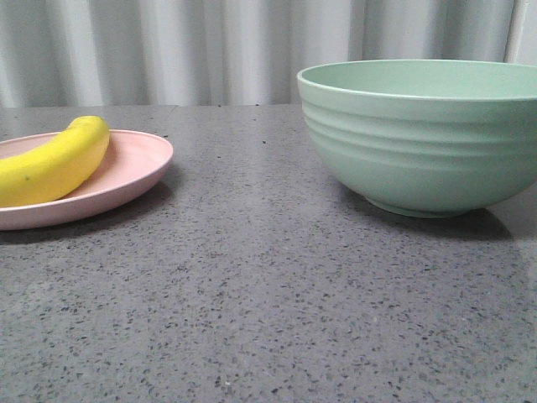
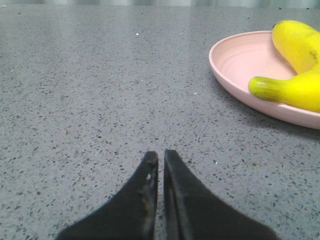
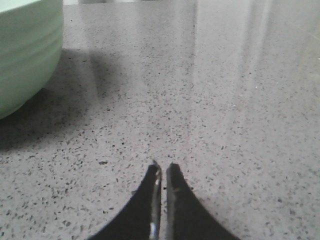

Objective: Transfer banana from pink plate to green bowl

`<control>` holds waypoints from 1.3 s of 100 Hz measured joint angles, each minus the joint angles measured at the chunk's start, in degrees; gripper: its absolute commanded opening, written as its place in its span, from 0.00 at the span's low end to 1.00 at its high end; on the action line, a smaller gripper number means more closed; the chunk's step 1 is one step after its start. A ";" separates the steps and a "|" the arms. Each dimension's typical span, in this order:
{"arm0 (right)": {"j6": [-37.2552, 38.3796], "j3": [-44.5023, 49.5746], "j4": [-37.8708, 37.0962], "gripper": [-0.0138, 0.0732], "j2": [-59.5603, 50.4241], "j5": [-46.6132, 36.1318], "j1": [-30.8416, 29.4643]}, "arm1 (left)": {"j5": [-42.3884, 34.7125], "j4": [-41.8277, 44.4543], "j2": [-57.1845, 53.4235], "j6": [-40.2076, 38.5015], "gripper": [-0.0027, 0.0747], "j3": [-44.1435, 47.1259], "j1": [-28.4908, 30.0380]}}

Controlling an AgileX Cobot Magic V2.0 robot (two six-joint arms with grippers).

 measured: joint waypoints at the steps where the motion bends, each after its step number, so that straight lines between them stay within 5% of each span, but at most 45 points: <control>1: 0.00 0.00 0.00 0.07 0.00 0.00 0.00 | 0.00 0.00 0.00 0.00 0.01 0.00 0.00; 130: 0.00 0.00 0.00 0.07 0.00 0.00 0.00 | -0.60 6.13 0.00 0.00 0.01 0.00 0.00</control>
